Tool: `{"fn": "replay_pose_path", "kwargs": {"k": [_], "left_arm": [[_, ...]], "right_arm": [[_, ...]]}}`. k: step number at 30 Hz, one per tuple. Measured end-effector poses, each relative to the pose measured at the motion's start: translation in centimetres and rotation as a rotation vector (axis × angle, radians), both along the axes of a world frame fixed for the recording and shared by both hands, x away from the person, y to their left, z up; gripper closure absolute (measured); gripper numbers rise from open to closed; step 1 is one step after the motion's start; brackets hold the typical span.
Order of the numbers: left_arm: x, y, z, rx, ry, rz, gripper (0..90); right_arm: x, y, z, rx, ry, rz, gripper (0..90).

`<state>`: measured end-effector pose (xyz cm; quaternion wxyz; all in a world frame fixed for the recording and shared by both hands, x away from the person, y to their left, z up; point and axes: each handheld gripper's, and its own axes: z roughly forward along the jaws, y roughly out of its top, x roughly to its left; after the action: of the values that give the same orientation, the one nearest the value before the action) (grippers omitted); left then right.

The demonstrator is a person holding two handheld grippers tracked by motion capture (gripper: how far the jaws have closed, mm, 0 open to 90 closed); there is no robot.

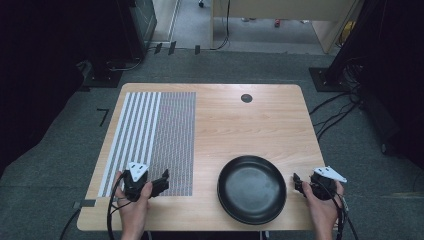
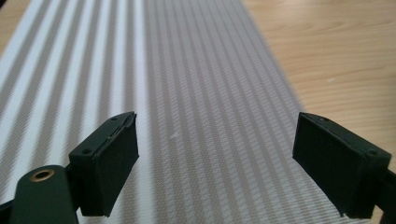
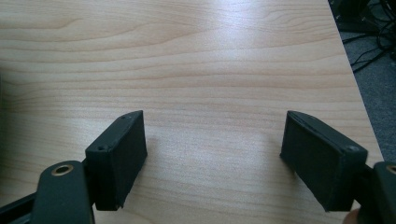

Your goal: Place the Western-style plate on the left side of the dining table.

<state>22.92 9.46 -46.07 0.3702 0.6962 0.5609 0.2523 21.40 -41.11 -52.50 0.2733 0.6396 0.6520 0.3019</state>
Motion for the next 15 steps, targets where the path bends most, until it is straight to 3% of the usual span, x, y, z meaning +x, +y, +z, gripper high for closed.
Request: {"fn": "replay_pose_path", "kwargs": {"k": [7,15], "left_arm": [[0.1,-3.5,0.5,-0.004,-0.021,-0.101,14.2],[-0.1,-7.2,0.4,-0.045,-0.022,-0.203,14.3]], "right_arm": [[0.0,0.0,0.0,-0.001,0.0,0.0,21.6],[0.0,0.0,0.0,0.0,0.001,0.0,21.5]]}}
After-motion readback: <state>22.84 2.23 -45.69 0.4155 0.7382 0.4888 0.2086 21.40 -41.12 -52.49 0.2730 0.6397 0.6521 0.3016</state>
